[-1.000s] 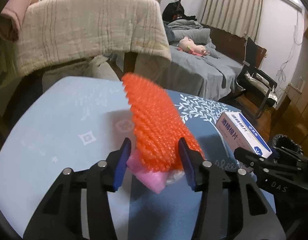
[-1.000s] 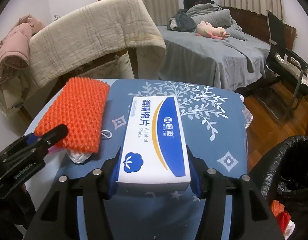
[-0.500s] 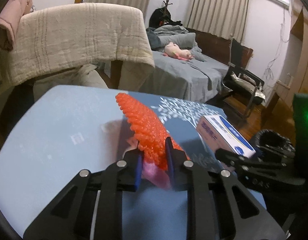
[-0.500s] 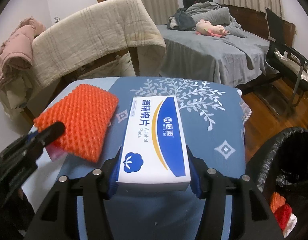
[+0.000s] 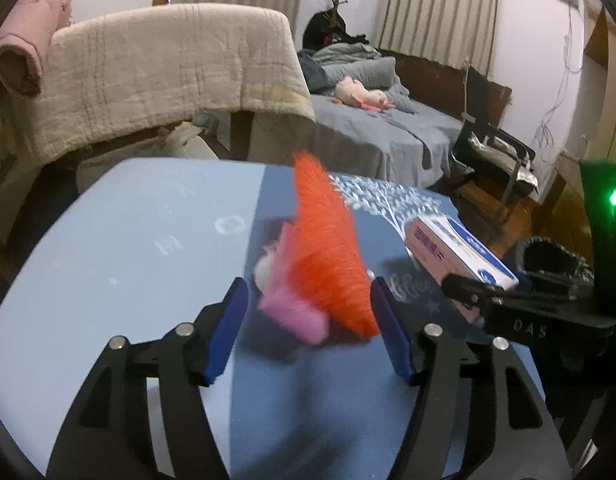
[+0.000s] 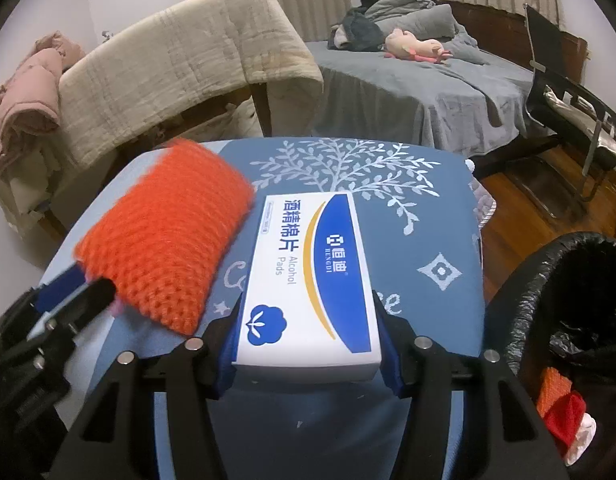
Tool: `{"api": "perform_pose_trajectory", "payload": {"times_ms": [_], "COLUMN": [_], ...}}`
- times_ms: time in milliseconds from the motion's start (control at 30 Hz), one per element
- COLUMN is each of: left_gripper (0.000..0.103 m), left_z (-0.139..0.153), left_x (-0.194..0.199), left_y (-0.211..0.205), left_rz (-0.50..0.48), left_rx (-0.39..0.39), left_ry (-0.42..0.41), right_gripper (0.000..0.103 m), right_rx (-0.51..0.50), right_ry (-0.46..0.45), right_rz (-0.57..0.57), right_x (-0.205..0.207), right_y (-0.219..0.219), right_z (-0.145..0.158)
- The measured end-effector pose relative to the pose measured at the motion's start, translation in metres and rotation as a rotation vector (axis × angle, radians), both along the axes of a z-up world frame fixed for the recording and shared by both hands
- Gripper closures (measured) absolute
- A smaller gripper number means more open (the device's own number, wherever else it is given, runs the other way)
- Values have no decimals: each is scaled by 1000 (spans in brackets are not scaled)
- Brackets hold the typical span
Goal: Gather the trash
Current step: 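Grasp the orange scrubber with the left tool while the right tool holds the box, then carry the box and scrubber over the trash bin and open both tools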
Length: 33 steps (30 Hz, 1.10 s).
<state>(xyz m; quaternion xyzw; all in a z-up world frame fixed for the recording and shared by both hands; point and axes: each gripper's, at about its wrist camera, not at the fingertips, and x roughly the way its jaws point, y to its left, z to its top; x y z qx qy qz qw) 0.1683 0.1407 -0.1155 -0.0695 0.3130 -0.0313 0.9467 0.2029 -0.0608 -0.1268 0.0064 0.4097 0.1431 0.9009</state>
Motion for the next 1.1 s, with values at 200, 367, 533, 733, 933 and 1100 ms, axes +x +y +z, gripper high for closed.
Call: {"api": "perform_pose_trajectory", "payload": {"times_ms": [200,367,533,733,933,1100], "left_gripper": [39,43,70,88,90,91], "left_z": [6,10,10,7,18,22], "left_x": [18,29,37,37,25,18], "left_y": [7,1,-14,-25,-38,-43], "left_rz": [13,-7,-42,-49,-62,-65], "left_rx": [-1,-6,22,50,63,50], "left_ry": [-7,-10,1,-1,-66,-80], "right_gripper": [47,47,47,47,47,47], "right_rx": [0,-7,-4,-2,8,19], "right_ry": [-11,-26,-31,-38,-49,-64], "right_rz": [0,4,-2,-5,-18,-23], "right_x": [3,4,5,4,3,1], "right_y": [0,1,-1,-4,-11,-18], "right_z": [4,8,10,11,15,23]}}
